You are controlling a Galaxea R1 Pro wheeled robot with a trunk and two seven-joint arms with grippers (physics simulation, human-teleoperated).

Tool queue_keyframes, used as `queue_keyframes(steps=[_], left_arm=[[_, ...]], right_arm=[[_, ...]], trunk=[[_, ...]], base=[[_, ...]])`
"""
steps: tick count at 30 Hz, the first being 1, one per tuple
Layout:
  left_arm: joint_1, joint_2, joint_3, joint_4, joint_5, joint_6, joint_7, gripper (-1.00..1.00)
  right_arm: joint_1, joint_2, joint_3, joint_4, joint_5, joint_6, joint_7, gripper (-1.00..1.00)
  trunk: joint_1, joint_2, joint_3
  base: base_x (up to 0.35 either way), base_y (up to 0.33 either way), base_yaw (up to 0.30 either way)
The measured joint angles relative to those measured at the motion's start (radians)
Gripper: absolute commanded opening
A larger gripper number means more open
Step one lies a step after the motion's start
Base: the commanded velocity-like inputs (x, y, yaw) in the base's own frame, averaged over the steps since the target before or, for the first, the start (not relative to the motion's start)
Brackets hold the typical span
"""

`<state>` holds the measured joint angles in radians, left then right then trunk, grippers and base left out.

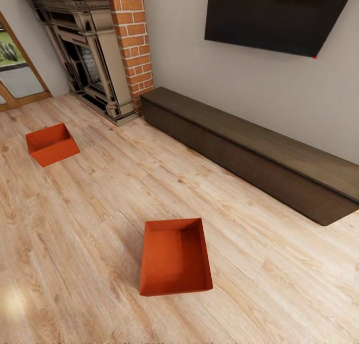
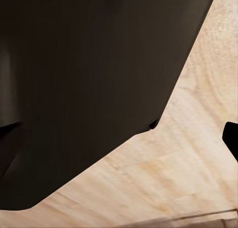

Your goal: Move the two storage containers from the living room to the garage. In the garage, place one container on the floor and stack the other container on top of it (either order is fine).

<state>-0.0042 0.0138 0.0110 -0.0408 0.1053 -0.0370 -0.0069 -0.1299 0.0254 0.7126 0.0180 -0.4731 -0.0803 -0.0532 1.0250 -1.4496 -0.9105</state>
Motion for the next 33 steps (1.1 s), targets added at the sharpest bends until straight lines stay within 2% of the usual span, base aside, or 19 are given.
queue_keyframes(steps=[7,33], left_arm=[[0.0,0.0,0.0,0.0,0.0,0.0,0.0,1.0],[0.0,0.0,0.0,0.0,0.0,0.0,0.0,1.0]], right_arm=[[0.0,0.0,-0.003,0.0,-0.002,0.0,0.0,1.0],[0.0,-0.004,0.0,0.0,0.005,0.0,0.005,1.0]], trunk=[[0.0,0.0,-0.008],[0.0,0.0,-0.009]], base=[[0.0,0.0,0.0],[0.0,0.0,0.0]])
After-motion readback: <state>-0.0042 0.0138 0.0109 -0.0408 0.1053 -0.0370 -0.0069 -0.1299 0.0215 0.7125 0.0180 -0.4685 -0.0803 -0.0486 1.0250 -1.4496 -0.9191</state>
